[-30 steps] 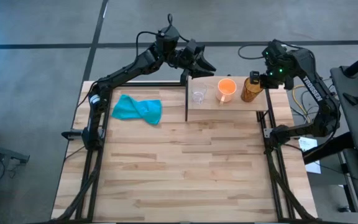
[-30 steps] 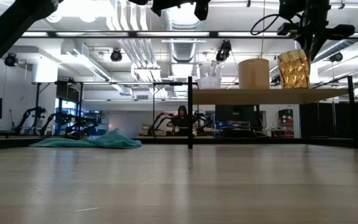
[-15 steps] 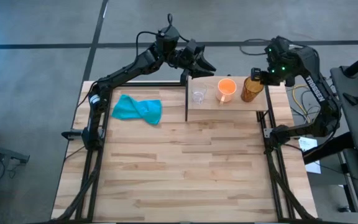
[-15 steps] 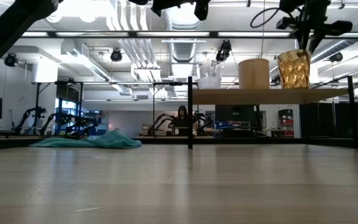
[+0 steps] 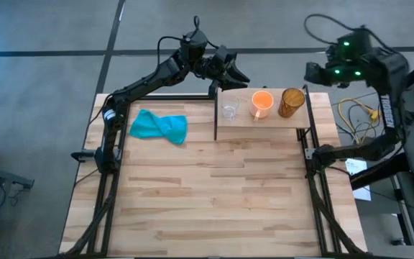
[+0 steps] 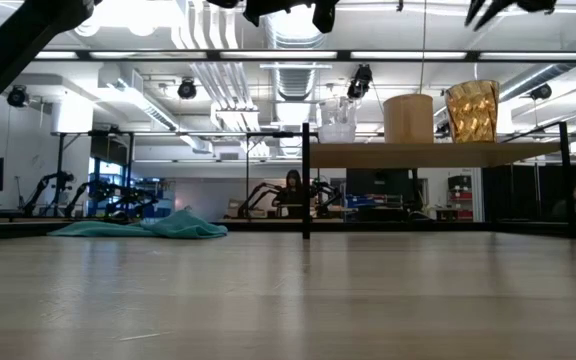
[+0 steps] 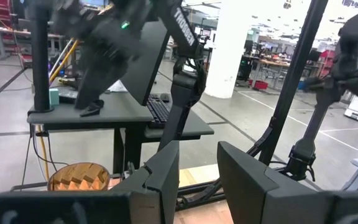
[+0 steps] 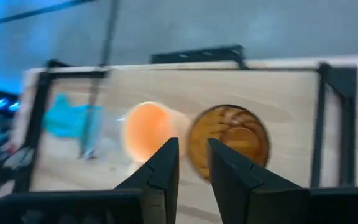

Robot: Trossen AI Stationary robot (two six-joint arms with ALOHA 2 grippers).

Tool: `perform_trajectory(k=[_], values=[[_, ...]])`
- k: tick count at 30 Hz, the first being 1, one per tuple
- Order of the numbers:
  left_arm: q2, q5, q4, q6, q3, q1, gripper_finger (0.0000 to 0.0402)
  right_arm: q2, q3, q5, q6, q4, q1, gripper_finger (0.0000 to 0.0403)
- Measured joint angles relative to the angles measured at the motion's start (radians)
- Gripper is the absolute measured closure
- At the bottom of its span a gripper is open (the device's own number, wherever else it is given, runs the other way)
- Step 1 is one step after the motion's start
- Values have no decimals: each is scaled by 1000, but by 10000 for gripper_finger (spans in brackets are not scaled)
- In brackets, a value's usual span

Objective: Stack small to large cups/mugs on shelf
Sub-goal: Return to Home Position

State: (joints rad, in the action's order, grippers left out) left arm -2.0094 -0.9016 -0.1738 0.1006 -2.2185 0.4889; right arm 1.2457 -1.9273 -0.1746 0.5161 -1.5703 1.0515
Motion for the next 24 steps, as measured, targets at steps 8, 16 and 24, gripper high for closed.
perform_trajectory(k=[8,16,24], values=[[0,0,-1,177,0,0,306,-104,-76,-31,-161,0,0,326],[17,-5,6,357,0,13,306,-235,-65,-30,-262,-1,0,326],[150,-2,7,215,0,-14,306,-396,-15,-189,-400,0,0,326]])
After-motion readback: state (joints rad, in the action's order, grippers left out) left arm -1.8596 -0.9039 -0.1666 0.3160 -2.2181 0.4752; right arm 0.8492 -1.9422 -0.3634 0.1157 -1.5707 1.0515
